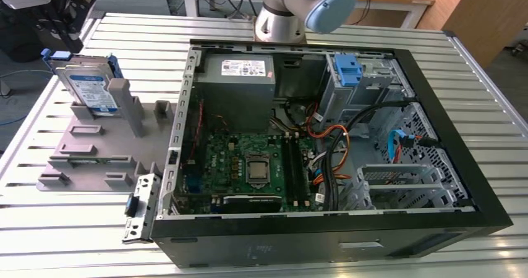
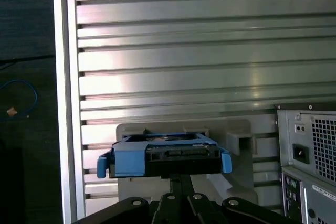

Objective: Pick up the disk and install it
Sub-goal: 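Reach for the disk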

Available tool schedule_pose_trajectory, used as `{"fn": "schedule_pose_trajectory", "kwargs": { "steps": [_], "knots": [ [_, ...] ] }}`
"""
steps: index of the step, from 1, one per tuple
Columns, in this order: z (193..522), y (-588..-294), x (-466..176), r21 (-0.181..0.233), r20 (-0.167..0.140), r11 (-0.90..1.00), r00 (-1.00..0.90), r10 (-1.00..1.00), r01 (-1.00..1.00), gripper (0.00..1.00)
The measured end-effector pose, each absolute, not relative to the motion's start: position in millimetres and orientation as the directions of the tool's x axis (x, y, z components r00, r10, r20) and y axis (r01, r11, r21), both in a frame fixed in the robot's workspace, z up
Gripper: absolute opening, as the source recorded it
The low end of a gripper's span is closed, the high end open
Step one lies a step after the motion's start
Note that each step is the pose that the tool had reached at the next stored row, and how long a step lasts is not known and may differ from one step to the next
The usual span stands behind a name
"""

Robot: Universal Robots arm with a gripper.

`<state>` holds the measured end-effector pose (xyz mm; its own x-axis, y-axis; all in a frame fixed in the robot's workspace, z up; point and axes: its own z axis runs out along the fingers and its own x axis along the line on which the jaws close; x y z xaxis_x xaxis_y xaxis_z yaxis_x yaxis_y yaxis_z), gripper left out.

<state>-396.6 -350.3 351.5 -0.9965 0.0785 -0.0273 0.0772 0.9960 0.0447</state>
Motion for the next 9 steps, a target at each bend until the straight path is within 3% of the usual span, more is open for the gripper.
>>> {"fn": "schedule_pose_trajectory", "kwargs": {
  "steps": [9],
  "knots": [
    [342.6, -349.0, -399.1, 0.045, -0.027, 0.996, -0.997, 0.078, 0.077, 0.11]
  ]
}}
